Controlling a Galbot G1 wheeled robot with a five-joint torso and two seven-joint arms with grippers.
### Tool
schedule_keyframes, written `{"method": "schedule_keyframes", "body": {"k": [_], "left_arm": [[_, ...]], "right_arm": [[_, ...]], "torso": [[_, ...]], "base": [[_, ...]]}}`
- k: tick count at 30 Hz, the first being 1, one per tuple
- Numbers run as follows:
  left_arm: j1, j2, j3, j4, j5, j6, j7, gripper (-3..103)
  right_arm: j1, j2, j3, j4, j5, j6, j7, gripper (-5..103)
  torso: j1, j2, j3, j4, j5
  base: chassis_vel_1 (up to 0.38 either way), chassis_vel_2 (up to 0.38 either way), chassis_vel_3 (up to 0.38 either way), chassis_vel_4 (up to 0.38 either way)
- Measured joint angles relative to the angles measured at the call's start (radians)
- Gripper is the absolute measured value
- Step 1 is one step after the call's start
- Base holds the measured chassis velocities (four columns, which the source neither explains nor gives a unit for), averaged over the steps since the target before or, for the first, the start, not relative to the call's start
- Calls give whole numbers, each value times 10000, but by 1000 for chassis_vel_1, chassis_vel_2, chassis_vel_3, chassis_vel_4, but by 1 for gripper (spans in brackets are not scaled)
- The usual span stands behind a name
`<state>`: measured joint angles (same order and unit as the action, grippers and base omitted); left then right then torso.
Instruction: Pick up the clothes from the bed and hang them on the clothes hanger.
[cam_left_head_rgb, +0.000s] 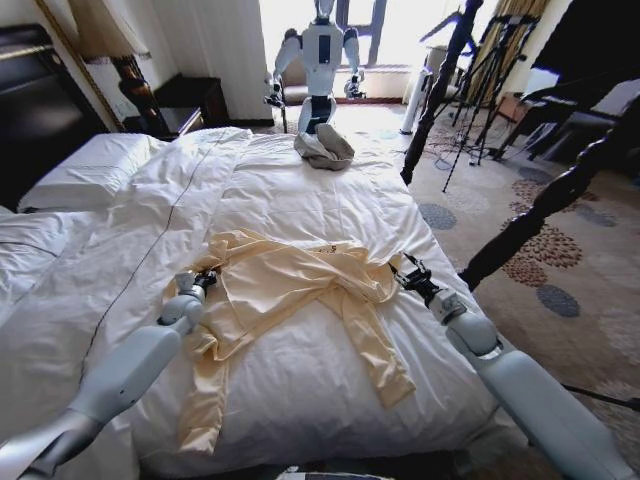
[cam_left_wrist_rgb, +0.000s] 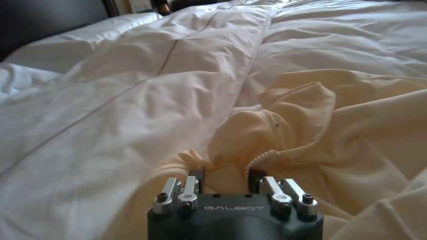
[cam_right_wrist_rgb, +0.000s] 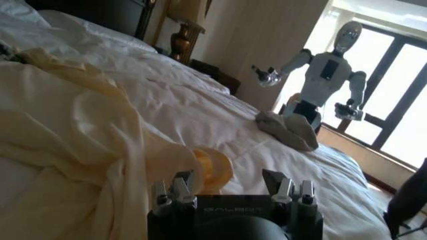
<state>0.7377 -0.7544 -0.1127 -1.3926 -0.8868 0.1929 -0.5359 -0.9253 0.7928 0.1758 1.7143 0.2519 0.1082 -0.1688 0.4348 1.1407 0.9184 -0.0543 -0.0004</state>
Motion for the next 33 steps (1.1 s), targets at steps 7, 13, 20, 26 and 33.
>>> {"method": "schedule_keyframes", "body": {"k": [7, 13, 20, 26, 33], "left_arm": [[125, 302, -29, 70, 1296, 164, -792, 69], [-150, 163, -220, 247, 57, 218, -1085, 90], [37, 632, -595, -499, 1123, -480, 352, 100], [1451, 1726, -1319, -2411, 2550, -675, 2264, 100], [2064, 1411, -1930, -2805, 2346, -92, 1794, 100]], "right_arm": [[691, 527, -1201, -326, -759, 735, -541, 93], [1258, 852, -2083, -662, -1097, 921, -568, 100], [1033, 869, -1487, -895, -1780, 1033, -227, 100], [72, 320, -447, -786, -1258, 794, 684, 100], [-17, 159, -259, -782, -671, 860, 878, 100]], "torso": [[1, -1, 2, 6, 0], [0, 0, 2, -3, -4], [3, -3, 3, 18, 2], [-5, -1, -1, -7, 15], [1, -3, 2, 2, -7]], "base": [[0, 0, 0, 0], [0, 0, 0, 0], [0, 0, 0, 0], [-4, -12, -20, -6], [0, 0, 0, 0]]}}
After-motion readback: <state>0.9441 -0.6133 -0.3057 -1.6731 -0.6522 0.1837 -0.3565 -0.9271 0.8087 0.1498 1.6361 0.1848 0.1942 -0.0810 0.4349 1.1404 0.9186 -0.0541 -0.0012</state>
